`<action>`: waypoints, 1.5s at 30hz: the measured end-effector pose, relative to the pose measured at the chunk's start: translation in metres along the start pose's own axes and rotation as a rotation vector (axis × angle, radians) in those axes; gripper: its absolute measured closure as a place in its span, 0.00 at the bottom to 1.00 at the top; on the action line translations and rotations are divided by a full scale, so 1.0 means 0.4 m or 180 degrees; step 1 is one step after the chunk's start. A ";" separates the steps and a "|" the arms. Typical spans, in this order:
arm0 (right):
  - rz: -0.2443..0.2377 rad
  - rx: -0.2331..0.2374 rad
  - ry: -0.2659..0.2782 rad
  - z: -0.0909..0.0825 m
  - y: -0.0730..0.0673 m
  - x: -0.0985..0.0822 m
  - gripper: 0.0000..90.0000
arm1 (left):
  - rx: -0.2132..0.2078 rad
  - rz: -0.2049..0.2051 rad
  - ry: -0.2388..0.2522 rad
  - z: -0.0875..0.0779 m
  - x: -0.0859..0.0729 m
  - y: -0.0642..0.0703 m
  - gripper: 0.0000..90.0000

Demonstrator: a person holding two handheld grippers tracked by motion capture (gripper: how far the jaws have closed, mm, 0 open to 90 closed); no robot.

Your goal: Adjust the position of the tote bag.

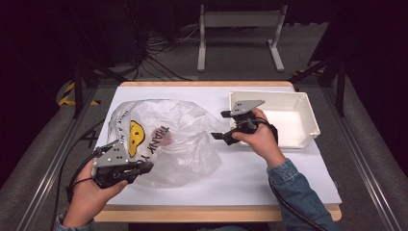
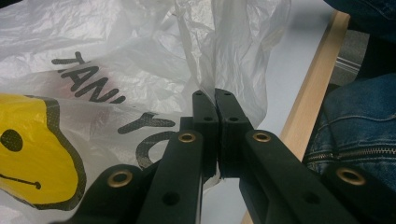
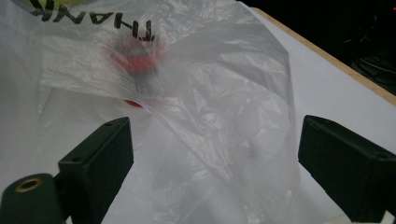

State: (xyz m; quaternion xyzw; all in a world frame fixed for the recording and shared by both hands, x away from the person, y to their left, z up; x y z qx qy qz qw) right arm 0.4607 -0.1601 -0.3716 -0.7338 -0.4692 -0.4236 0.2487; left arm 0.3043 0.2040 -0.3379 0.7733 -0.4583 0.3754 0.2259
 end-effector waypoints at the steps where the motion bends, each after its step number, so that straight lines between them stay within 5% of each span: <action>1: -0.0018 0.0004 -0.0022 0.009 -0.003 -0.001 0.12 | -0.0001 0.0000 0.0004 -0.002 -0.001 0.000 0.98; 8: 0.0020 -0.0047 -0.0134 0.056 -0.019 -0.010 0.12 | 0.0006 0.0020 0.0013 -0.018 -0.004 -0.001 0.99; 15: -0.0166 -0.0209 -0.0343 0.114 -0.028 -0.015 0.16 | -0.0014 0.0049 -0.0017 -0.018 -0.004 0.002 1.00; 19: -0.0271 -0.0263 -0.0405 0.118 -0.026 -0.014 0.36 | -0.0020 0.0063 -0.0035 -0.017 -0.005 0.004 1.00; 21: -0.0493 -0.0320 -0.0506 0.114 -0.021 -0.013 0.62 | -0.0029 0.0085 -0.0045 -0.015 -0.004 0.005 0.99; 23: -0.0516 -0.0302 -0.0499 0.112 -0.019 -0.014 0.71 | -0.0039 0.0093 -0.0051 -0.013 -0.004 0.006 0.99; 25: -0.0370 -0.0163 -0.0406 0.105 -0.020 -0.016 0.95 | -0.0043 0.0104 -0.0055 -0.012 -0.003 0.005 0.99; 27: -0.0249 -0.0087 -0.0370 0.100 -0.023 -0.015 1.00 | -0.0041 0.0107 -0.0057 -0.012 -0.003 0.004 0.99; 45: -0.0115 -0.0061 -0.0114 -0.029 -0.046 0.007 1.00 | -0.0081 0.0180 -0.0039 0.005 0.017 -0.014 0.98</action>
Point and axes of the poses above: each handheld gripper's, and its own axes: z roughly forward along the jaws, x roughly out of its top, y roughly to its right, the point moved 1 cm from there along z, roughly forward along the jaws, and after that the axes turned 1 degree about z, right-handed, at the moved point
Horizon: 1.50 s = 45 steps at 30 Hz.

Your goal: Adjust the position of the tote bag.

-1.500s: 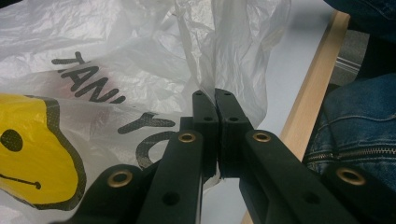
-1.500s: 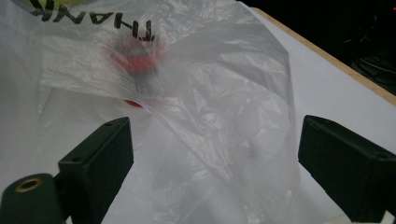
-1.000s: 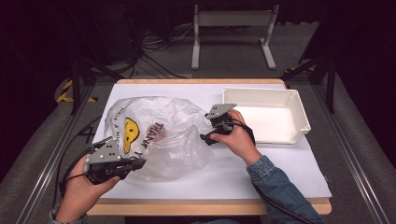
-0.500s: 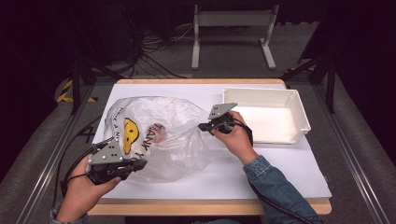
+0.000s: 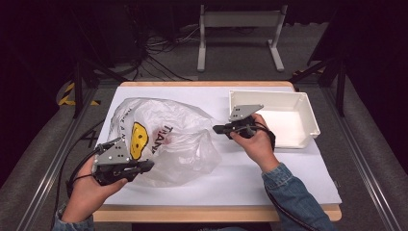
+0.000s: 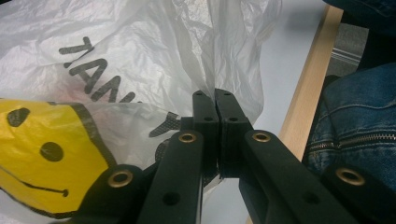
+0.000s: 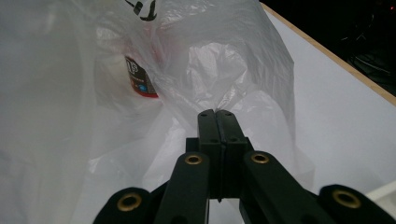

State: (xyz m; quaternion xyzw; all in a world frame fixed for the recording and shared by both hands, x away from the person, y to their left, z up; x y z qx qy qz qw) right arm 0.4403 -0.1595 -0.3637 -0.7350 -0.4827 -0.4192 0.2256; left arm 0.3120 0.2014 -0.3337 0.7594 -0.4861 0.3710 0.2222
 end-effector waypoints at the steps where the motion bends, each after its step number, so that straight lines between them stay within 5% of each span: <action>1: 0.0030 0.0012 0.0026 -0.015 -0.001 0.000 1.00 | 0.0012 -0.0001 -0.0004 0.001 0.001 -0.002 0.98; 16: 0.0426 0.0169 0.0217 -0.169 -0.035 -0.009 1.00 | 0.0189 0.0035 0.0047 0.000 0.029 -0.050 0.98; 27: 0.0519 0.0078 0.0264 -0.270 -0.067 -0.020 1.00 | 0.0204 0.0049 0.0148 -0.009 0.047 -0.083 0.99; 39: 0.0558 0.0042 0.0303 -0.311 -0.083 -0.030 1.00 | 0.0192 0.0038 0.0184 -0.020 0.050 -0.106 0.98; 45: 0.0462 0.0019 0.0390 -0.304 -0.086 -0.034 1.00 | 0.0188 -0.0009 0.0217 -0.015 0.047 -0.118 1.00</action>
Point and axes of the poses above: each handheld gripper's, and its own axes: z roughly forward along the jaws, x roughly out of its top, y roughly to its right, the point moved 1 cm from there along z, roughly forward along the jaws, and after that the axes turned 1 degree about z, right-handed, at the moved point
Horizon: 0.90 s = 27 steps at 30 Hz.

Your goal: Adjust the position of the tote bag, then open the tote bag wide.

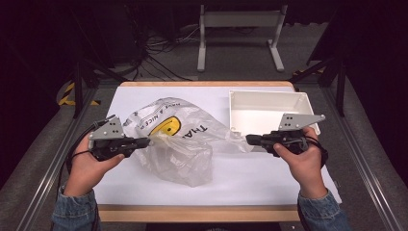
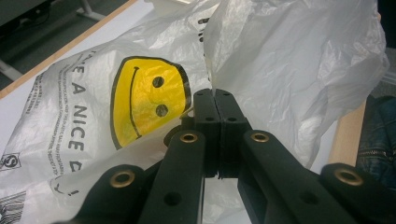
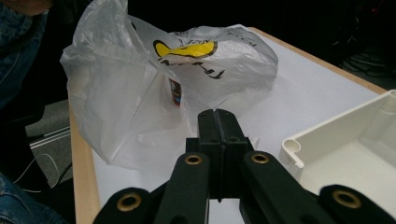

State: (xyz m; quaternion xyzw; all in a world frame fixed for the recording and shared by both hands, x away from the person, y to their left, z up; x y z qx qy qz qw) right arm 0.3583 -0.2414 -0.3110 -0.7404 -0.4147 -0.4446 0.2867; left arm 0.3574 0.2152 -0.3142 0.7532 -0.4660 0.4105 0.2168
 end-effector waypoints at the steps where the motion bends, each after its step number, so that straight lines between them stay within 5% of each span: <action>1: -0.0020 0.0003 0.0047 0.002 0.000 0.000 1.00 | -0.0001 -0.0008 0.0003 -0.001 -0.001 -0.002 1.00; 11: -0.0096 -0.0005 0.0208 0.005 0.002 0.007 1.00 | -0.0132 -0.0040 0.0196 -0.024 -0.005 -0.003 1.00; 23: -0.0253 0.0150 0.0414 -0.004 -0.029 0.038 1.00 | -0.0330 0.0223 0.0308 -0.083 0.016 0.058 1.00; 27: -0.0279 0.0193 0.0540 -0.005 -0.030 0.050 1.00 | -0.0329 0.0197 0.0397 -0.098 0.014 0.059 1.00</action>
Point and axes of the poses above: each handheld gripper's, and its own axes: z roughly forward along the jaws, x roughly out of its top, y roughly to its right, the point moved 1 cm from there along z, roughly forward along the jaws, and after that the axes turned 1 degree about z, right-handed, at the moved point
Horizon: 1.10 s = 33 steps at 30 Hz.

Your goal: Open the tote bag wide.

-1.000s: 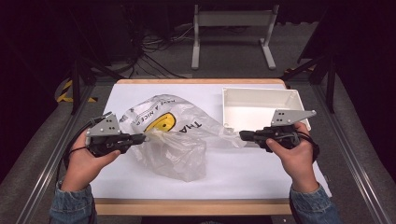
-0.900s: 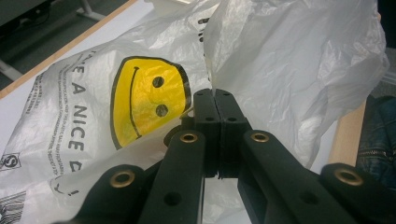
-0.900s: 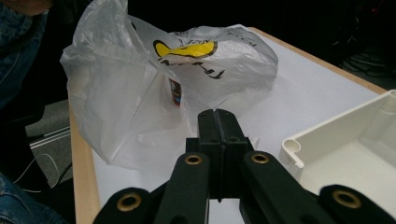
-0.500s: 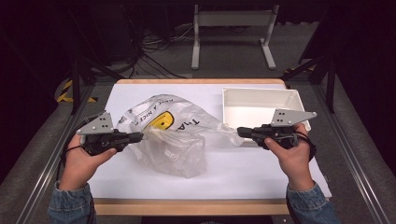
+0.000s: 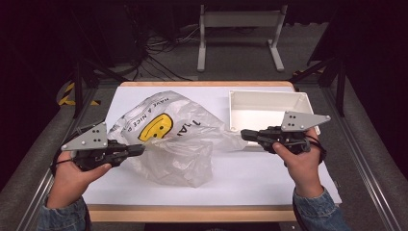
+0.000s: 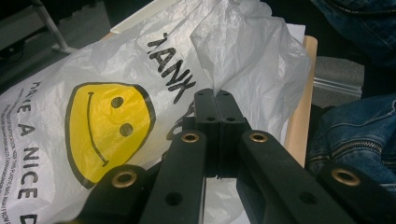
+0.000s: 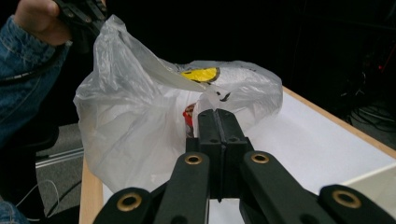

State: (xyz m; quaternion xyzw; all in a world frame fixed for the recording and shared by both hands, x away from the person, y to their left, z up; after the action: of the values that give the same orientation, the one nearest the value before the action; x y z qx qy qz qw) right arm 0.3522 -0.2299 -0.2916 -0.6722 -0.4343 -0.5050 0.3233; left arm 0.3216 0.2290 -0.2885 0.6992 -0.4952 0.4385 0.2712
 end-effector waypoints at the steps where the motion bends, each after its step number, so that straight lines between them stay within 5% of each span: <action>1: 0.0006 0.0008 0.0038 0.000 0.000 0.003 1.00 | -0.0015 -0.0017 0.0042 -0.004 -0.001 0.000 1.00; 7: 0.0004 0.0072 0.0239 0.012 0.003 0.029 1.00 | 0.0085 -0.0067 0.0214 -0.018 -0.003 -0.013 1.00; 16: 0.0017 -0.0086 0.0279 0.054 0.052 0.077 1.00 | 0.0370 -0.0495 0.0432 -0.017 -0.052 -0.090 1.00; 19: -0.0036 -0.0107 0.0214 0.074 0.065 0.103 1.00 | 0.0516 -0.0631 0.0379 -0.003 -0.066 -0.111 1.00; 24: -0.0051 -0.0132 0.0062 0.121 0.094 0.136 1.00 | 0.0581 -0.0825 0.0302 0.028 -0.089 -0.141 1.00; 33: 0.0151 -0.0202 -0.0157 0.218 0.167 0.143 1.00 | 0.0650 -0.1129 0.0203 0.063 -0.148 -0.199 1.00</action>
State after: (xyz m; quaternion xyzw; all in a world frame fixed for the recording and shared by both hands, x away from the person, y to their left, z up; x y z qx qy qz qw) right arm 0.4541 -0.1666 -0.2610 -0.7044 -0.4099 -0.4941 0.3029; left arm 0.3969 0.2642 -0.3481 0.7851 -0.3085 0.4537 0.2874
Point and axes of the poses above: each handheld gripper's, and its own axes: z roughly forward along the jaws, x roughly out of its top, y roughly to its right, the point moved 1 cm from there along z, roughly forward along the jaws, and after that the axes turned 1 degree about z, right-handed, at the moved point
